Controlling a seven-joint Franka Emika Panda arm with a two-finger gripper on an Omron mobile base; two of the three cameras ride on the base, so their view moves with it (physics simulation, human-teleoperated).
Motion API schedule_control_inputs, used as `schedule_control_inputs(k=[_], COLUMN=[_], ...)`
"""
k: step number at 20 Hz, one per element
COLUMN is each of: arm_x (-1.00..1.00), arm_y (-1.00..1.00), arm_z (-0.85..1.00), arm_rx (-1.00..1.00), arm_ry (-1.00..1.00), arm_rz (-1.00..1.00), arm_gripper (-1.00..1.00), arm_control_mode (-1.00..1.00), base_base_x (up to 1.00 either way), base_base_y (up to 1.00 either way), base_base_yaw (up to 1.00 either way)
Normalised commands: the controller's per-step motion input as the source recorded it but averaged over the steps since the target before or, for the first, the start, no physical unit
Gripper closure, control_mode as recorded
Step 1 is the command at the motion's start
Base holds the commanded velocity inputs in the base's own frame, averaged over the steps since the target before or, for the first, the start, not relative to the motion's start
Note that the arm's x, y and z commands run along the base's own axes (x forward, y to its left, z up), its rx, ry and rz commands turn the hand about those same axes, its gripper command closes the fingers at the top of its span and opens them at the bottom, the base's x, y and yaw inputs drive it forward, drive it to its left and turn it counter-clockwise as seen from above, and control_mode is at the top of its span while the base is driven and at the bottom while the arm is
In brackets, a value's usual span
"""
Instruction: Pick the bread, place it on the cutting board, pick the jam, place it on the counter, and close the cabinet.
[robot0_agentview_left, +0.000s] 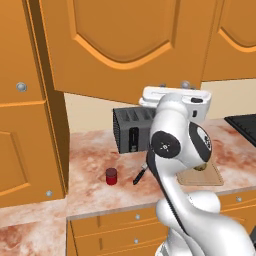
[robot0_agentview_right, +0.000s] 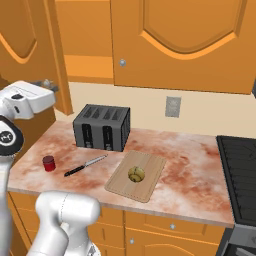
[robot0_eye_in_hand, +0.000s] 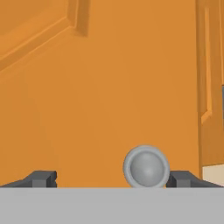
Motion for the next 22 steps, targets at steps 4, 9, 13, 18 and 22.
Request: schedule_control_inputs(k=[4, 9, 13, 18, 22], arm_x=[0.27, 0.30, 0.31, 0.28, 0.23], arm_y=[-0.29, -0.28, -0.27, -0.23, -0.10], arm_z=[0.00, 0.00, 0.00, 0.00, -0.07], arm_rx=[0.00, 0.00, 0.00, 0.00, 0.00], arm_ry=[0.00, 0.00, 0.00, 0.00, 0.00], arm_rz=[0.09, 0.09, 0.09, 0.09, 0.08], arm_gripper=[-1.00, -1.00, -1.00, -1.00, -1.00], arm_control_mode=[-1.00, -1.00, -1.00, -1.00, -1.00], base_base_x=[0.00, 0.00, 0.00, 0.00, 0.00], base_base_y=[0.00, 0.00, 0.00, 0.00, 0.00], base_base_yaw=[0.00, 0.00, 0.00, 0.00, 0.00])
